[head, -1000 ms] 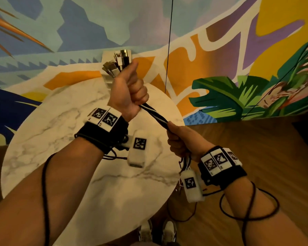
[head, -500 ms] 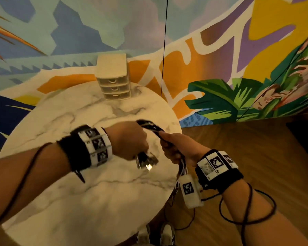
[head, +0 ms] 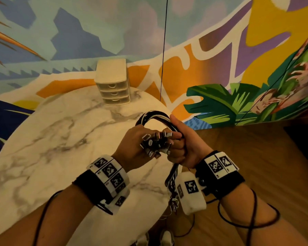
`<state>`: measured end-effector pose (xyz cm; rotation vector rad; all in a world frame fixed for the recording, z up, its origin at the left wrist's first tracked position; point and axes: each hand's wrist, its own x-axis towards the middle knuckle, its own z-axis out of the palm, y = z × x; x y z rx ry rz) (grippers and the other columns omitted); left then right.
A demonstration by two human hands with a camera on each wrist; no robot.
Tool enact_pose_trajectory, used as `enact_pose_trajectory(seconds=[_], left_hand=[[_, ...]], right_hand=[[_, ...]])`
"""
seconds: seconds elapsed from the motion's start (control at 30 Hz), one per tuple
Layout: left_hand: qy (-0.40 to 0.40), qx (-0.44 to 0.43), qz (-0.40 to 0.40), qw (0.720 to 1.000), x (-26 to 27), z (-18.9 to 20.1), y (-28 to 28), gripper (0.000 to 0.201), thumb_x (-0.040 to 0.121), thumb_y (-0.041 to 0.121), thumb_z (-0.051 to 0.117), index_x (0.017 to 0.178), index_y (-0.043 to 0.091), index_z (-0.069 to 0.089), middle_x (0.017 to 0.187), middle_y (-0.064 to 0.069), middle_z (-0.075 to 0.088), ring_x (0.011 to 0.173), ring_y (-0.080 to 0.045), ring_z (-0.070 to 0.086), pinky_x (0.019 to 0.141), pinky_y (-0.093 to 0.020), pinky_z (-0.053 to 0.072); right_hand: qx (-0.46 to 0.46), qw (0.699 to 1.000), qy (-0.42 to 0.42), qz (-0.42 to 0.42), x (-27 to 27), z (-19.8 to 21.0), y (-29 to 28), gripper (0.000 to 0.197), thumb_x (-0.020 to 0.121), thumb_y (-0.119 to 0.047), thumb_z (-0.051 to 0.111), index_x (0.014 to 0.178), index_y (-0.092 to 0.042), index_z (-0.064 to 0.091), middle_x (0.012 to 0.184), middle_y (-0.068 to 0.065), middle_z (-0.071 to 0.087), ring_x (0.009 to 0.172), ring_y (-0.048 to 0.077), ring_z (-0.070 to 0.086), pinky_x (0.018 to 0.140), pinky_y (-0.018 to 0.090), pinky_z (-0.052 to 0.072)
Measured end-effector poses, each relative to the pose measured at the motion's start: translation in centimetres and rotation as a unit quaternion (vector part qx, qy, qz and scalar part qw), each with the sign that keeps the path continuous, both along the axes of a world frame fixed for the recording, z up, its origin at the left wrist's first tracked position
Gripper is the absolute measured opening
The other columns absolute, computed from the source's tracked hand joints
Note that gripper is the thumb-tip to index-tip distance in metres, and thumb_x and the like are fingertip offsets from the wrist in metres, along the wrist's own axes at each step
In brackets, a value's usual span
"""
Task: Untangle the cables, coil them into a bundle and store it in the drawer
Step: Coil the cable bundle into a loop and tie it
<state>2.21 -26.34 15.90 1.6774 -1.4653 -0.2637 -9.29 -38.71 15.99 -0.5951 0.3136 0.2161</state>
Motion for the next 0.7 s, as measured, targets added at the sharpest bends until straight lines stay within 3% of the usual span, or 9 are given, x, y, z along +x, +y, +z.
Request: enact_pose_trajectory(seconds=[0.07, 0.13, 0.17, 0.3, 0.4, 0.5, 0.57, 0.6, 0.7], left_hand=[[0.126, 0.004, 0.043, 0.991, -0.2, 0.3, -0.3, 0.005, 0.079, 0.018, 0.063, 0.079, 0.013, 0.064, 0.069, -0.01, 0.061, 0.066, -0.022, 0.059, 0.063, -0.037, 0.053], [0.22, 0.032, 0.054, 0.974, -0.5, 0.5, -0.8, 0.01, 0.086, 0.014, 0.066, 0.081, 0.023, 0.066, 0.07, 0.005, 0.064, 0.068, -0.004, 0.058, 0.066, -0.021, 0.048], [0.241, 0.057, 0.059, 0.967, -0.8, 0.5, -0.9, 0.013, 0.085, 0.019, 0.066, 0.08, 0.031, 0.066, 0.07, 0.009, 0.066, 0.07, -0.002, 0.06, 0.068, -0.019, 0.047], [0.32, 0.047, 0.136, 0.936, -2.1, 0.3, -1.5, 0.017, 0.082, 0.018, 0.071, 0.068, 0.027, 0.067, 0.064, 0.007, 0.067, 0.066, -0.008, 0.064, 0.065, -0.026, 0.049], [0.377, 0.024, 0.191, 0.906, -3.0, 0.5, -2.3, 0.018, 0.082, 0.012, 0.069, 0.065, 0.016, 0.064, 0.054, 0.003, 0.063, 0.052, -0.013, 0.062, 0.053, -0.024, 0.049], [0.41, 0.018, 0.234, 0.881, -3.5, 0.8, -2.9, 0.02, 0.082, 0.008, 0.066, 0.063, 0.011, 0.06, 0.045, 0.001, 0.055, 0.039, -0.013, 0.054, 0.044, -0.021, 0.044], [0.396, -0.005, 0.268, 0.878, -3.1, 0.9, -3.4, 0.019, 0.081, 0.006, 0.066, 0.066, 0.015, 0.061, 0.053, 0.004, 0.058, 0.045, -0.006, 0.055, 0.047, -0.02, 0.045], [0.395, -0.022, 0.293, 0.87, -2.5, 0.9, -3.7, 0.018, 0.08, 0.005, 0.067, 0.068, 0.017, 0.061, 0.06, 0.005, 0.06, 0.049, -0.003, 0.055, 0.051, -0.02, 0.046], [0.416, -0.056, 0.363, 0.832, -1.0, 0.8, -4.6, 0.017, 0.078, 0.007, 0.069, 0.068, 0.018, 0.061, 0.062, 0.007, 0.06, 0.049, -0.001, 0.053, 0.058, -0.025, 0.044]], right_hand=[[-0.008, 1.0, -0.002, 0.03, 0.1, -0.2, 0.5, 0.054, 0.083, -0.063, 0.042, 0.047, -0.022, 0.042, 0.042, -0.009, 0.017, 0.035, 0.01, 0.009, 0.039, 0.017, 0.007], [-0.006, 0.999, 0.015, 0.039, 0.1, -0.5, 1.0, 0.054, 0.082, -0.064, 0.04, 0.047, -0.023, 0.041, 0.045, -0.009, 0.012, 0.038, 0.01, 0.008, 0.041, 0.019, 0.005], [-0.006, 0.999, 0.021, 0.045, 0.1, -0.6, 1.2, 0.055, 0.08, -0.065, 0.042, 0.045, -0.024, 0.04, 0.045, -0.008, 0.012, 0.038, 0.01, 0.008, 0.041, 0.02, 0.005], [-0.028, 0.997, 0.042, 0.052, 0.7, -0.9, 1.3, 0.067, 0.077, -0.077, 0.035, 0.04, -0.02, 0.033, 0.038, -0.006, 0.019, 0.034, 0.01, 0.02, 0.041, 0.019, 0.015], [-0.065, 0.994, 0.088, 0.024, 1.0, -0.3, 1.0, 0.076, 0.074, -0.086, 0.026, 0.041, -0.017, 0.03, 0.036, -0.002, 0.025, 0.042, 0.016, 0.027, 0.052, 0.027, 0.027], [-0.116, 0.983, 0.143, -0.009, 1.2, 1.0, 0.9, 0.082, 0.074, -0.086, 0.024, 0.043, -0.012, 0.041, 0.039, 0.001, 0.033, 0.051, 0.02, 0.031, 0.065, 0.033, 0.04], [-0.251, 0.95, 0.187, -0.016, 1.0, 1.4, 1.2, 0.085, 0.078, -0.083, 0.026, 0.054, -0.005, 0.052, 0.045, 0.006, 0.043, 0.05, 0.024, 0.043, 0.066, 0.035, 0.046], [-0.345, 0.916, 0.201, -0.024, 0.8, 1.3, 1.4, 0.084, 0.083, -0.077, 0.027, 0.063, -0.002, 0.058, 0.05, 0.009, 0.05, 0.051, 0.026, 0.048, 0.066, 0.035, 0.048], [-0.588, 0.79, 0.152, -0.083, 0.1, 0.8, 3.1, 0.041, 0.098, -0.043, 0.04, 0.097, -0.006, 0.057, 0.065, 0.006, 0.055, 0.061, 0.023, 0.051, 0.066, 0.037, 0.043]])
